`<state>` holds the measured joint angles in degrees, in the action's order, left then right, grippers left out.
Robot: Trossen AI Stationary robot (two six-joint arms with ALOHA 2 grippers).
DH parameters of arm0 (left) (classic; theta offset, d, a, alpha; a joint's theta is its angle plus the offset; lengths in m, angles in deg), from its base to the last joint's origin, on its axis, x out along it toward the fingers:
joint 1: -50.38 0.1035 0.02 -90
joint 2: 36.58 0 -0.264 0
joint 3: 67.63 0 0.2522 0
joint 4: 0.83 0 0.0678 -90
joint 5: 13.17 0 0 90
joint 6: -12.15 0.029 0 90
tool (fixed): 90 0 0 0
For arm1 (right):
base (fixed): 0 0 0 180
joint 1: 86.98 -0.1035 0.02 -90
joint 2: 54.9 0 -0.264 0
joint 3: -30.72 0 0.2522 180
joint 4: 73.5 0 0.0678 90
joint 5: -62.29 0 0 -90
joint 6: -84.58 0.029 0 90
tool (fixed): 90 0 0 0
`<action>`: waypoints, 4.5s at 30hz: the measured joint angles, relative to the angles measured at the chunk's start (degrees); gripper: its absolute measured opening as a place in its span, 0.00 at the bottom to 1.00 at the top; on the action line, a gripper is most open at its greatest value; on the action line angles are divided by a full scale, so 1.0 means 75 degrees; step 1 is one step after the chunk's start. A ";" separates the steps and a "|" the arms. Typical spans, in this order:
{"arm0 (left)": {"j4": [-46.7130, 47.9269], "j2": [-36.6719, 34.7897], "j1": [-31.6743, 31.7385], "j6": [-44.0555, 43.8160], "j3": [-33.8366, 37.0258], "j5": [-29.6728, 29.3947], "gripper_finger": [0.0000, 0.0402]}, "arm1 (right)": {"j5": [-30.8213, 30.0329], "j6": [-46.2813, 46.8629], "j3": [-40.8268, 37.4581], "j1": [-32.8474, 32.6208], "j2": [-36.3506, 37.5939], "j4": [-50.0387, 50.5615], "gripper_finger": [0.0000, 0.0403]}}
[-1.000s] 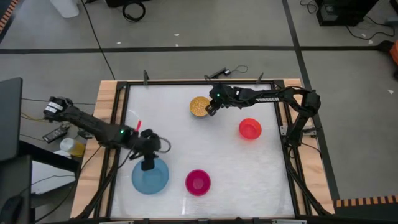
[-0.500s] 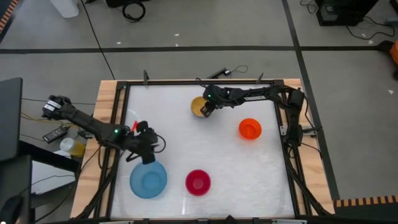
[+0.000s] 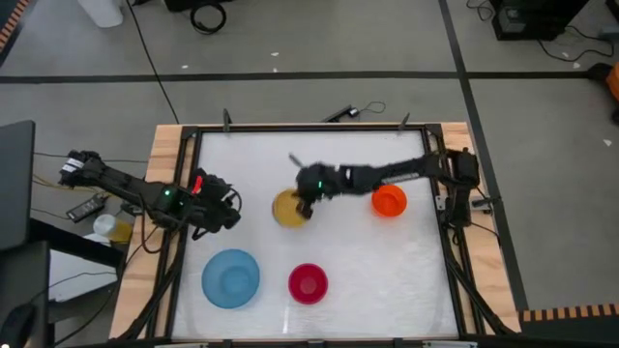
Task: Nest bowls inside each other
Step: Stack the yellow bowl on top of the blue bowl, then stack the orange bowl on top of the yellow bowl
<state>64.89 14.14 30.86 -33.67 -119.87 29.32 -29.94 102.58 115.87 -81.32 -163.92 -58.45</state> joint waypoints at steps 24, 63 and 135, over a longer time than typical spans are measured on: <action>0.0123 -0.0036 0.1325 0.0676 -0.0001 0.0087 0.35 | 0.0731 -0.1862 0.7137 -0.2180 -0.4827 0.0883 0.09; -0.0520 -0.0030 0.1597 0.1420 -0.0003 -0.0235 0.35 | 0.0878 -0.1192 0.7848 -0.1977 -0.4804 0.2297 0.53; -0.2929 0.1208 0.1027 0.1560 -0.0003 0.0324 0.35 | -0.0932 -0.2515 0.3106 -0.3463 -0.1587 0.1441 0.02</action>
<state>42.93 23.20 38.56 -21.98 -119.90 31.75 -36.92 83.72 139.17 -107.29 -175.82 -47.64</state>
